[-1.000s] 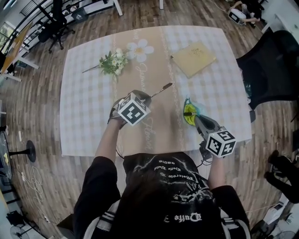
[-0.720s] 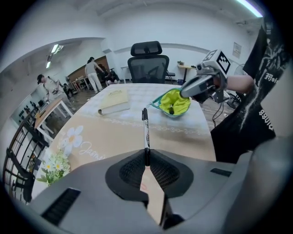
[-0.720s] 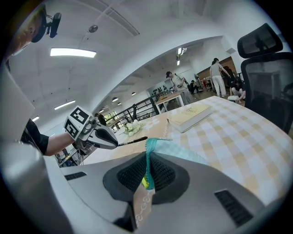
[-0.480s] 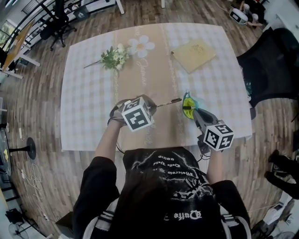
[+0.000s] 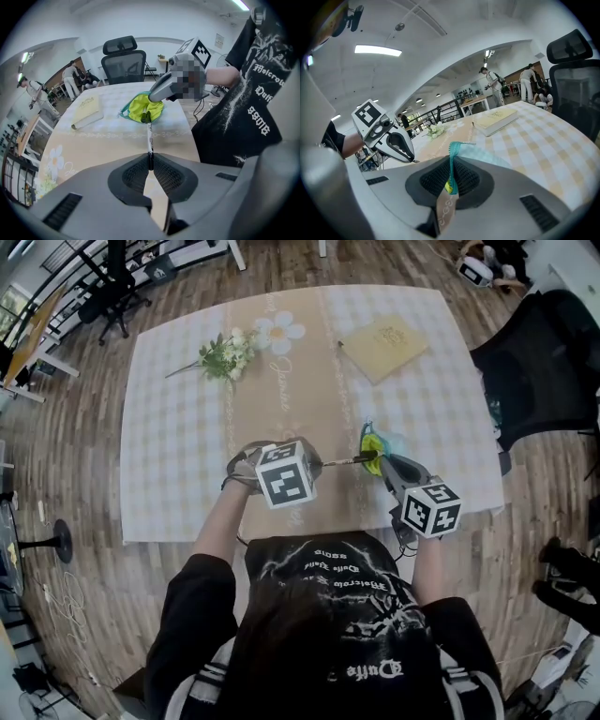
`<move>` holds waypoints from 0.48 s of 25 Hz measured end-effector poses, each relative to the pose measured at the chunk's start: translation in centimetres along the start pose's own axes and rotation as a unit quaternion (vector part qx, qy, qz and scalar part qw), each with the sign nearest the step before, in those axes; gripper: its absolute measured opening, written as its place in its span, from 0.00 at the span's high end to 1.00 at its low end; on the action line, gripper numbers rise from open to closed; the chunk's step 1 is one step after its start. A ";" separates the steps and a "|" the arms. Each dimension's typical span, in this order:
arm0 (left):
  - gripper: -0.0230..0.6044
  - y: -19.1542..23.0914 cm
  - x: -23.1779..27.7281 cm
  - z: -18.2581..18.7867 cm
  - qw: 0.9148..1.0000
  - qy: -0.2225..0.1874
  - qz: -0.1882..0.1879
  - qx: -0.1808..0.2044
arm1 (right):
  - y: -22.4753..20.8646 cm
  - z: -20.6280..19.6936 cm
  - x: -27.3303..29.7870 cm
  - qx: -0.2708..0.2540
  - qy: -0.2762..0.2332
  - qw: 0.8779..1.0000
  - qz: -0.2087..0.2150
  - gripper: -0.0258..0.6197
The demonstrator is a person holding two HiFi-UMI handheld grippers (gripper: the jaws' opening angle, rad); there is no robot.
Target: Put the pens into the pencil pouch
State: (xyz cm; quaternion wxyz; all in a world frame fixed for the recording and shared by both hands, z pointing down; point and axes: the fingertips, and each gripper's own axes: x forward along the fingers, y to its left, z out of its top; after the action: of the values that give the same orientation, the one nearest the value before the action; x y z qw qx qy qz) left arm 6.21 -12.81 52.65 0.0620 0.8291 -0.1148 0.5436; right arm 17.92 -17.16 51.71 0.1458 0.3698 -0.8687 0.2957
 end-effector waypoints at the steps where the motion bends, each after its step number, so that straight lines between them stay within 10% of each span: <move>1: 0.88 -0.1 0.2 0.1 1.000 0.002 -0.001 0.002 | 0.1 0.0 0.0 0.000 -0.001 1.000 0.001 0.91; 12: 0.88 -1.2 4.0 3.1 1.000 -0.003 -0.027 -0.007 | 0.6 -0.8 -0.3 0.003 -0.006 1.000 -0.002 0.91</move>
State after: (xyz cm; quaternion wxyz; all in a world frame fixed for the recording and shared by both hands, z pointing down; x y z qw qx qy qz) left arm 10.79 -12.80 55.08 0.0820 0.8332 -0.0961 0.5384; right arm 17.65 -16.17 51.95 0.1401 0.3739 -0.8679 0.2956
